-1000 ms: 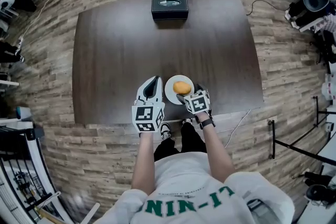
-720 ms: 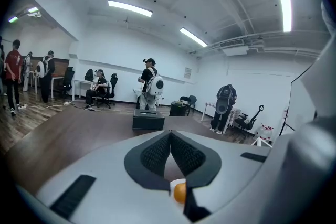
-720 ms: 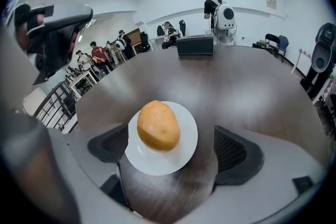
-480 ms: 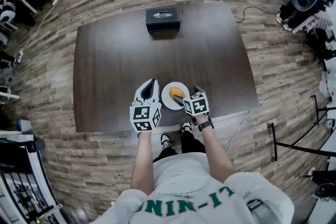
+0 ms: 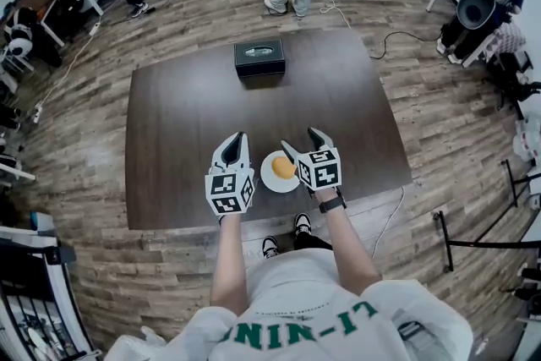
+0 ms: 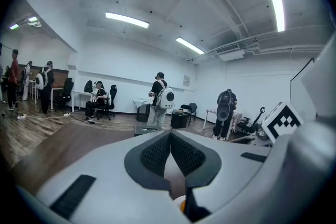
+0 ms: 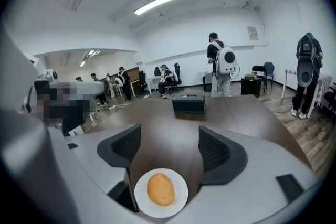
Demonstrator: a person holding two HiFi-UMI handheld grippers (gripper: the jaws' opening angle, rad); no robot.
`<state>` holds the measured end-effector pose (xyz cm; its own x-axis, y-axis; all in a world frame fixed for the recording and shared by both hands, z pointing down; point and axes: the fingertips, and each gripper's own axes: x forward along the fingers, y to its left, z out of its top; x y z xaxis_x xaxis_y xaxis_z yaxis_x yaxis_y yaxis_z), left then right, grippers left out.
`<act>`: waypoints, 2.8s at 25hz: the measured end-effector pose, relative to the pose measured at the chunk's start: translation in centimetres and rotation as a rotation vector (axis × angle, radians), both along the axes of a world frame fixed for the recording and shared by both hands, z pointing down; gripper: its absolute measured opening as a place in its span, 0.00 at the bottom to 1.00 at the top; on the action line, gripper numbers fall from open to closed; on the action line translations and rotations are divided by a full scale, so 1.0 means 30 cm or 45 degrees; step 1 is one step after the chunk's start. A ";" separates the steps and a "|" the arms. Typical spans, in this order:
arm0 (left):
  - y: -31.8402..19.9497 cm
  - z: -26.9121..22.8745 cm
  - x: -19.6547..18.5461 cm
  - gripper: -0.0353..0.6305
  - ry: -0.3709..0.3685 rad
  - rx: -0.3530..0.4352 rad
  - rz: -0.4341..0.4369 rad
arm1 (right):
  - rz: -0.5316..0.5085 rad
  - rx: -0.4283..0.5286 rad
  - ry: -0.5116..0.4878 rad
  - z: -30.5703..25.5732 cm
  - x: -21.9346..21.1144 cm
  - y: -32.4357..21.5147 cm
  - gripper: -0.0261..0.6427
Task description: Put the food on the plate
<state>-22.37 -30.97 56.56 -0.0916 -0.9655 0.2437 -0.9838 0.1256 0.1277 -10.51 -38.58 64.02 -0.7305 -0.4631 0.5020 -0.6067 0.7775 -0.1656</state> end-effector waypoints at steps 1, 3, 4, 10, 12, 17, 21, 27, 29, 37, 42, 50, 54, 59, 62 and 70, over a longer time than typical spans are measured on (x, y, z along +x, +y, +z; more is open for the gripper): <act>-0.001 -0.021 -0.005 0.08 -0.012 0.013 -0.003 | 0.004 0.033 -0.022 -0.046 -0.003 -0.008 0.56; -0.001 -0.062 -0.014 0.08 -0.035 0.039 -0.009 | 0.015 0.102 -0.055 -0.136 -0.007 -0.018 0.53; 0.001 -0.082 -0.017 0.08 -0.044 0.053 -0.011 | 0.020 0.135 -0.071 -0.177 -0.008 -0.020 0.50; -0.004 -0.199 -0.007 0.08 -0.090 0.135 -0.006 | 0.036 0.273 -0.180 -0.386 0.004 -0.015 0.39; -0.004 -0.226 0.001 0.08 -0.099 0.156 -0.004 | 0.028 0.306 -0.205 -0.435 0.007 -0.004 0.36; -0.008 -0.265 0.028 0.08 -0.109 0.196 0.002 | 0.000 0.356 -0.241 -0.503 0.015 0.024 0.30; -0.018 -0.267 0.038 0.08 -0.113 0.197 0.010 | -0.003 0.376 -0.262 -0.531 0.015 0.028 0.25; -0.011 -0.260 0.038 0.08 -0.115 0.182 0.005 | 0.020 0.377 -0.281 -0.542 0.028 0.024 0.18; -0.007 -0.257 0.034 0.08 -0.118 0.179 0.002 | 0.026 0.378 -0.285 -0.540 0.031 0.021 0.17; -0.006 -0.251 0.028 0.08 -0.125 0.164 -0.004 | 0.034 0.396 -0.303 -0.557 0.034 0.022 0.06; -0.008 -0.241 0.041 0.08 -0.136 0.154 -0.001 | 0.044 0.388 -0.312 -0.548 0.050 0.013 0.06; -0.003 -0.239 0.044 0.08 -0.144 0.144 0.000 | 0.006 0.386 -0.343 -0.553 0.048 0.031 0.06; -0.001 -0.232 0.053 0.08 -0.147 0.140 0.001 | -0.002 0.364 -0.358 -0.539 0.057 0.038 0.06; 0.007 -0.234 0.056 0.08 -0.147 0.145 0.001 | 0.046 0.371 -0.327 -0.522 0.081 0.026 0.06; 0.009 -0.232 0.058 0.08 -0.145 0.148 -0.002 | 0.047 0.379 -0.314 -0.519 0.086 0.024 0.06; 0.016 -0.221 0.072 0.08 -0.139 0.150 -0.002 | 0.027 0.386 -0.275 -0.496 0.082 0.037 0.06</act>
